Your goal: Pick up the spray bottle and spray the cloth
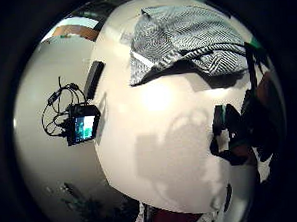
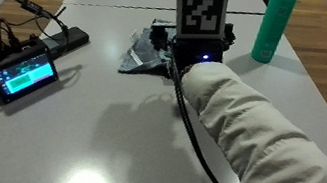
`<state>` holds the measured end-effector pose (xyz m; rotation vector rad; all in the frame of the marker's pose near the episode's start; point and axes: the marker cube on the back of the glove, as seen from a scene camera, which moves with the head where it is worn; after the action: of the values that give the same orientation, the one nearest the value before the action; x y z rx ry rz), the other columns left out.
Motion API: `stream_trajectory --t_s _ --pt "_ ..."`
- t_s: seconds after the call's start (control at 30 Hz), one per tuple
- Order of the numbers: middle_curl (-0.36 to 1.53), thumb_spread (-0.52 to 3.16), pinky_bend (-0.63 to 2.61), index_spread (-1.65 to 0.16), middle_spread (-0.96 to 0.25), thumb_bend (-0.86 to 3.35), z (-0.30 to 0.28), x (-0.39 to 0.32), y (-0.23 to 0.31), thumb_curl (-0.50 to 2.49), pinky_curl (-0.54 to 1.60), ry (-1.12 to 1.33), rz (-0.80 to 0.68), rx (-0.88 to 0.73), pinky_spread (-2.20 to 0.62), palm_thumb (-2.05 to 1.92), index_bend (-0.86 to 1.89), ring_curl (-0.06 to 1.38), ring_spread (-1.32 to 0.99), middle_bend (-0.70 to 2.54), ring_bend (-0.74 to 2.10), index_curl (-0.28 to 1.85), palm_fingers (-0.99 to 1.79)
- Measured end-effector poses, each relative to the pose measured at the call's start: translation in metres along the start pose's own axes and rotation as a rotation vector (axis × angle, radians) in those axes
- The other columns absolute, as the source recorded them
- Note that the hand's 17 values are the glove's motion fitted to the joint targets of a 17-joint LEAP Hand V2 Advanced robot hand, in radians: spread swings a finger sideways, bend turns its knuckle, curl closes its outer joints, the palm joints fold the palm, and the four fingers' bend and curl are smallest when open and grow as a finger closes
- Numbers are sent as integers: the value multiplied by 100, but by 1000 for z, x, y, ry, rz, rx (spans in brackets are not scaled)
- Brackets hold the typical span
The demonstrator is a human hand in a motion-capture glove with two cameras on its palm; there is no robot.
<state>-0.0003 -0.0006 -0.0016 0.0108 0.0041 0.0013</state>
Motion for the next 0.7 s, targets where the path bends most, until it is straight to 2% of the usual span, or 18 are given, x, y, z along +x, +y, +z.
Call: stream_trajectory --t_s 0.07,0.27,0.43,0.7 --pt "13 30 67 -11 -6 45 0 -1 0 18 12 3 -2 -3 -10 74 21 13 -9 46 63 7 154" --pt "25 48 82 -16 -9 41 4 -3 1 25 27 5 -12 -26 -15 82 23 28 -13 56 76 20 142" --pt "31 56 87 -18 -10 36 1 -4 3 30 34 -20 -13 -24 -17 85 24 35 -14 61 80 26 136" --pt "37 63 89 -20 -10 26 -17 20 16 35 41 -273 -56 62 -19 88 24 40 -15 63 81 33 127"
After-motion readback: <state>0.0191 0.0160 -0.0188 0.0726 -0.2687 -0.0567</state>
